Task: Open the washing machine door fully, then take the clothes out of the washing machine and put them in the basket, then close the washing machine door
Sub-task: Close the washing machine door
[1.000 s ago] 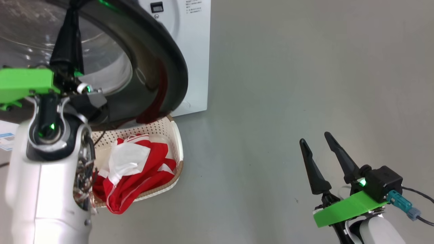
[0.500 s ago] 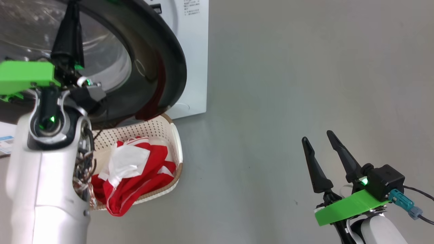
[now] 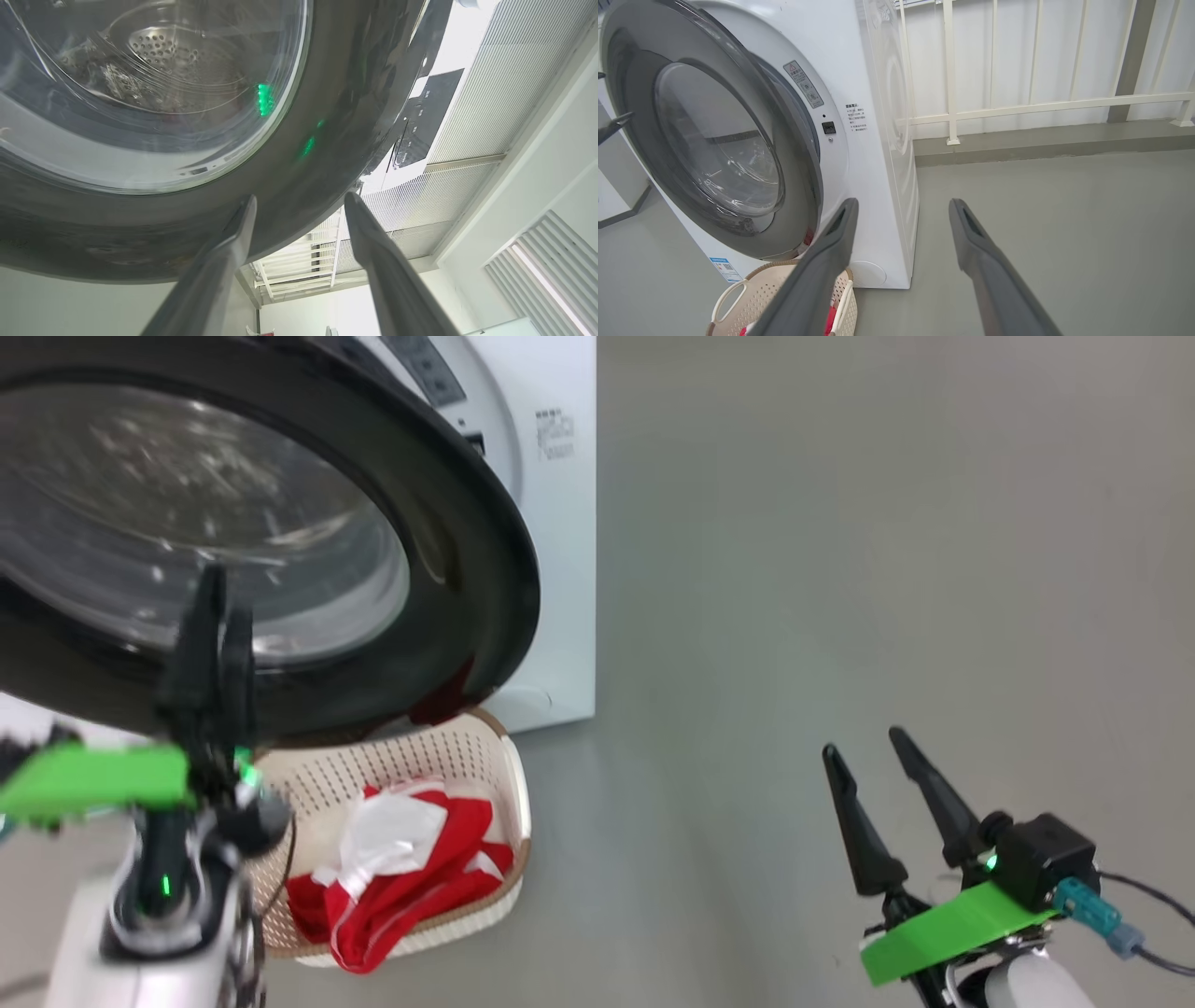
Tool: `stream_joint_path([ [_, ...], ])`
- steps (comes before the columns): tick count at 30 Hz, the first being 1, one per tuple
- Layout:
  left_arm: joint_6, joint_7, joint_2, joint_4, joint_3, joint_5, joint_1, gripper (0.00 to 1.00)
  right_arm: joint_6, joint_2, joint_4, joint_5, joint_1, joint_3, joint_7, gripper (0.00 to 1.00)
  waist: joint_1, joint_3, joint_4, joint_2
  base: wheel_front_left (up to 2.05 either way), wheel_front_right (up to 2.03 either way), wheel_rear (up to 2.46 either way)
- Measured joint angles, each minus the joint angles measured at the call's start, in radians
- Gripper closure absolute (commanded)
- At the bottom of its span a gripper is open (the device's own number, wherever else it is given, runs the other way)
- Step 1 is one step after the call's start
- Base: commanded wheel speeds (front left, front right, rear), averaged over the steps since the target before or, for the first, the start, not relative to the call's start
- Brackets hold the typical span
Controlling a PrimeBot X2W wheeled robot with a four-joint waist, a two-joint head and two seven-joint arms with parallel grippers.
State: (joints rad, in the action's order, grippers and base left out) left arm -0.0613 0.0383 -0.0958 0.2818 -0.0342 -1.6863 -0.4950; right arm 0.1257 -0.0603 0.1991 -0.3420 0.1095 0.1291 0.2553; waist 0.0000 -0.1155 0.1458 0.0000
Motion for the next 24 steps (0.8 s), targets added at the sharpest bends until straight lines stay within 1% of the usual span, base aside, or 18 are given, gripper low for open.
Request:
stream_joint_path([
  [3,-0.011,-0.024,-0.023,-0.040,0.013,0.066,0.095,0.00,0.000,0.001,0.006,0.000,-0.019,0.006,0.000,0.00,0.0000,0.034,-0.007,0.0000,0.00,0.00,0.00],
  [6,-0.021,-0.024,-0.023,-0.089,0.024,0.070,0.181,0.00,0.000,0.002,0.009,0.000,-0.030,0.007,0.000,0.00,0.0000,0.068,-0.012,0.0000,0.00,0.00,0.00],
  [8,-0.032,-0.024,-0.025,-0.125,0.031,0.094,0.233,0.00,0.000,0.002,0.009,0.000,-0.034,0.007,0.000,0.00,0.0000,0.088,-0.016,0.0000,0.00,0.00,0.00],
  [11,-0.038,-0.042,-0.051,-0.169,0.039,0.149,0.314,0.00,0.000,0.003,0.009,0.000,-0.051,0.004,0.000,0.00,0.0000,0.115,-0.021,0.0000,0.00,0.00,0.00],
  [14,-0.045,-0.084,-0.077,-0.204,0.041,0.223,0.395,0.00,0.000,0.003,0.008,0.000,-0.062,0.001,0.000,0.00,0.0000,0.135,-0.024,0.0000,0.00,0.00,0.00],
  [17,-0.053,-0.151,-0.082,-0.230,0.035,0.280,0.456,0.00,0.000,0.003,0.007,0.000,-0.071,-0.007,0.000,0.00,0.0000,0.152,-0.027,0.0000,0.00,0.00,0.00],
  [21,-0.055,-0.244,-0.116,-0.253,0.040,0.438,0.536,0.00,0.000,0.003,0.006,0.000,-0.096,-0.018,0.000,0.00,0.0000,0.174,-0.027,0.0001,0.00,0.00,0.00],
  [24,-0.053,-0.278,-0.135,-0.238,0.036,0.581,0.595,0.00,0.000,0.004,0.005,0.001,-0.112,-0.022,0.000,0.00,0.0000,0.190,-0.027,0.0000,0.00,0.00,0.00],
])
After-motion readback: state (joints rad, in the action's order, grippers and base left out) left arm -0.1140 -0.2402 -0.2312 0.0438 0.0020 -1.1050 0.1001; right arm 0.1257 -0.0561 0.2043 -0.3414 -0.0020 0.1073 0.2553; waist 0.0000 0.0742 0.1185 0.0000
